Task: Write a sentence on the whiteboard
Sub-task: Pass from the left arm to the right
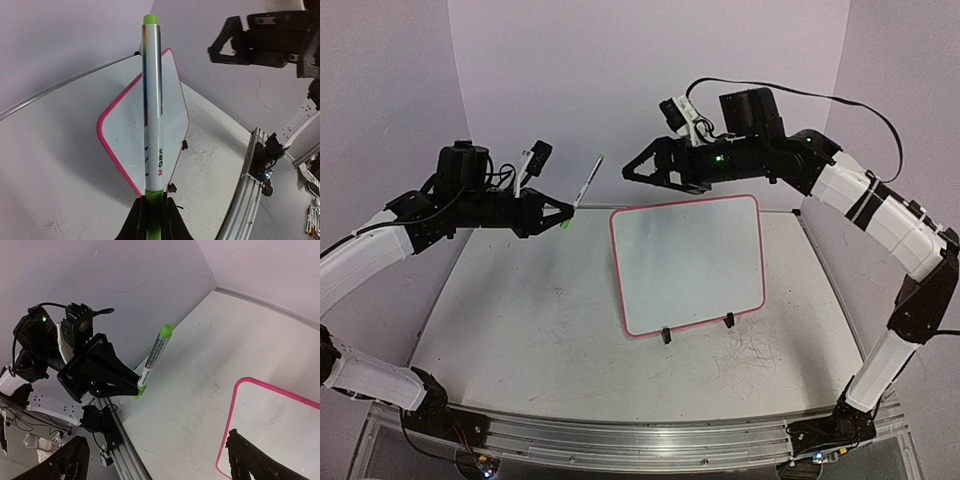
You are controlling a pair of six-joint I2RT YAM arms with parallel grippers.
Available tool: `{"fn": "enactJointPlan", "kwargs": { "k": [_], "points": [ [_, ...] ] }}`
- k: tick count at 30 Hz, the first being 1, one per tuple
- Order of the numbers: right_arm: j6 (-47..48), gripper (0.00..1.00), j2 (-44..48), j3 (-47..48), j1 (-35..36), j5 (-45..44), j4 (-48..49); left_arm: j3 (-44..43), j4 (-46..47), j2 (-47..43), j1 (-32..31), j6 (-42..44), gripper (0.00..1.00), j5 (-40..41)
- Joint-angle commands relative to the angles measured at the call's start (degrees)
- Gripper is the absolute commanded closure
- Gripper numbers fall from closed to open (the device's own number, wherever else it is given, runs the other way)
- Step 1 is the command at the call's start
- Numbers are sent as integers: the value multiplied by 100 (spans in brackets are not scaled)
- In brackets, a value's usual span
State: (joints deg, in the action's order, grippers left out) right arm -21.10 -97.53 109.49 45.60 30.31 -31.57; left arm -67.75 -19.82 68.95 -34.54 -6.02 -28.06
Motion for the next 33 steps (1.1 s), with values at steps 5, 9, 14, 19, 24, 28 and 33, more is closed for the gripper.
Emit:
{"fn": "enactJointPlan", "kwargs": {
  "k": [5, 9, 14, 19, 24, 28, 33],
  "points": [
    [-70, 9, -398, -145, -27, 1439, -95, 358, 165, -157, -659, 248, 100, -583],
    [-51, 13, -569, -199, -26, 1878, -110, 487, 142, -168, -894, 260, 100, -568],
    [83, 25, -733, -366, -21, 2410, -148, 618, 128, -181, -1156, 235, 100, -525],
    [239, 34, -783, -531, -5, 2841, -194, 713, 68, -196, -1275, 224, 100, -484],
    [414, 40, -792, -719, 36, 3113, -256, 735, 32, -161, -1365, 237, 100, -489],
    [550, 47, -778, -865, 59, 3321, -292, 726, -4, -134, -1384, 265, 100, -502],
    [640, 54, -827, -911, 77, 3450, -297, 684, -53, -44, -1463, 291, 100, -544]
  ]
}}
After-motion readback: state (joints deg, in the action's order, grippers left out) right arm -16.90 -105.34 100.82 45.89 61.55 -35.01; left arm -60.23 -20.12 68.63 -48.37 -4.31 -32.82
